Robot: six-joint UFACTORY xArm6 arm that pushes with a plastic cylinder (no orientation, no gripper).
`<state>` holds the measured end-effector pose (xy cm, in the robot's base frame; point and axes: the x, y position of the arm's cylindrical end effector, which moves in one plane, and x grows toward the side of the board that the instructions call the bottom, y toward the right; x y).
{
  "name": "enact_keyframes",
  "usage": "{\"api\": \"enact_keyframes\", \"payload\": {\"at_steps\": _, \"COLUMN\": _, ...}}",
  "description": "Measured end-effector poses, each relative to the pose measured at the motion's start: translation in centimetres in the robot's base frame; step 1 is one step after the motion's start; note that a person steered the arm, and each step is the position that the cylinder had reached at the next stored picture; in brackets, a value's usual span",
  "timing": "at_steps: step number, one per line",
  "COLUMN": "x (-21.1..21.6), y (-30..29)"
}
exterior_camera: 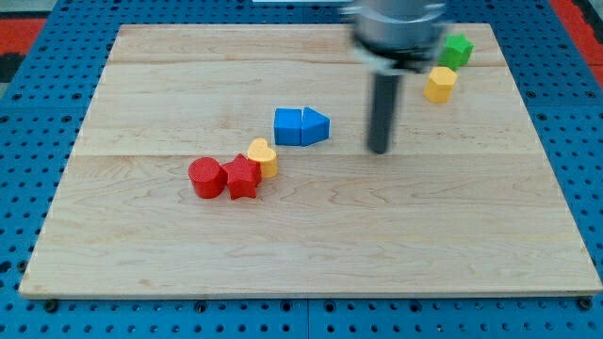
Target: Slide your arm up
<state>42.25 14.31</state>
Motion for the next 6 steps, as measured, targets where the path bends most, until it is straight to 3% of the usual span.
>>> {"api": "enact_keyframes", "payload": {"at_steps": 1, "x": -5.6, "y": 7.7}}
{"api": "enact_keyframes", "payload": {"at_steps": 2, "x": -9.0, "y": 7.3}}
{"api": "enact_keyframes", "payload": {"at_steps": 4, "x": -8.7, "y": -8.3}}
{"api": "enact_keyframes", "payload": {"at_steps": 5, "x": -8.5, "y": 1.0}}
{"api": "enact_keyframes", "payload": {"at_steps": 6, "x": -14.8, "y": -5.6}}
